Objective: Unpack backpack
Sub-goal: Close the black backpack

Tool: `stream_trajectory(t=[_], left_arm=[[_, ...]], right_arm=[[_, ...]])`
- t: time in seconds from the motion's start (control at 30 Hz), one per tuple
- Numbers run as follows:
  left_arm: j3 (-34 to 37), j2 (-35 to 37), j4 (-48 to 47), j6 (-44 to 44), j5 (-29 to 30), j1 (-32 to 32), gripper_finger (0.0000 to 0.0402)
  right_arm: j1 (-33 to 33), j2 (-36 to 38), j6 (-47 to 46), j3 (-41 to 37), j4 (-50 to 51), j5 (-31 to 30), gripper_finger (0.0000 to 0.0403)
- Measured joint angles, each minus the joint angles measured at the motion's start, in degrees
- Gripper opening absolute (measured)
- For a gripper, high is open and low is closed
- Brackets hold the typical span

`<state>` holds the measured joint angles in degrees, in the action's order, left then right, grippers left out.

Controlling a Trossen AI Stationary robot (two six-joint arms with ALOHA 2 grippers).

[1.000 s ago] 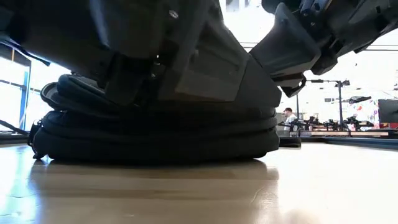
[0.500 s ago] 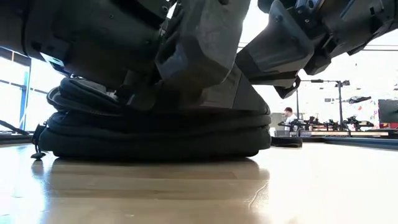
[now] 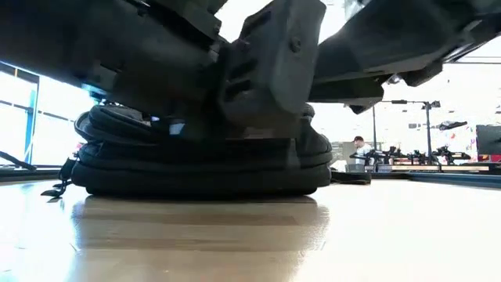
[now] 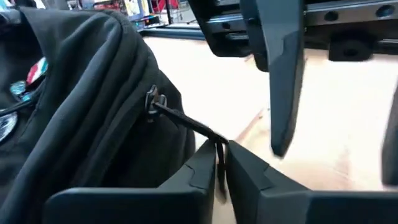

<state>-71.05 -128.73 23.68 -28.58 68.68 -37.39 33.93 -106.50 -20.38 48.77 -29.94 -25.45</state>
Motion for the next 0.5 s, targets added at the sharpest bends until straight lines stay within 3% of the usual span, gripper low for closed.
stream_trajectory(t=[0.27,0.37,0.5], left_arm=[[0.0,0.1,-2.9,-2.0,3.0,-3.0,0.0],[0.0,0.1,-4.7,-4.3,2.5,-3.2,0.0],[0.0,0.1,-5.0,-4.9,1.9,-3.7,0.0]], right_arm=[[3.2,3.1,7.8,0.0,3.9,-2.9,0.0135],[4.4,3.2,14.8,0.0,5.2,-4.3,0.0135],[6.3,3.1,29.7,0.0,8.3,-14.2,0.0135]])
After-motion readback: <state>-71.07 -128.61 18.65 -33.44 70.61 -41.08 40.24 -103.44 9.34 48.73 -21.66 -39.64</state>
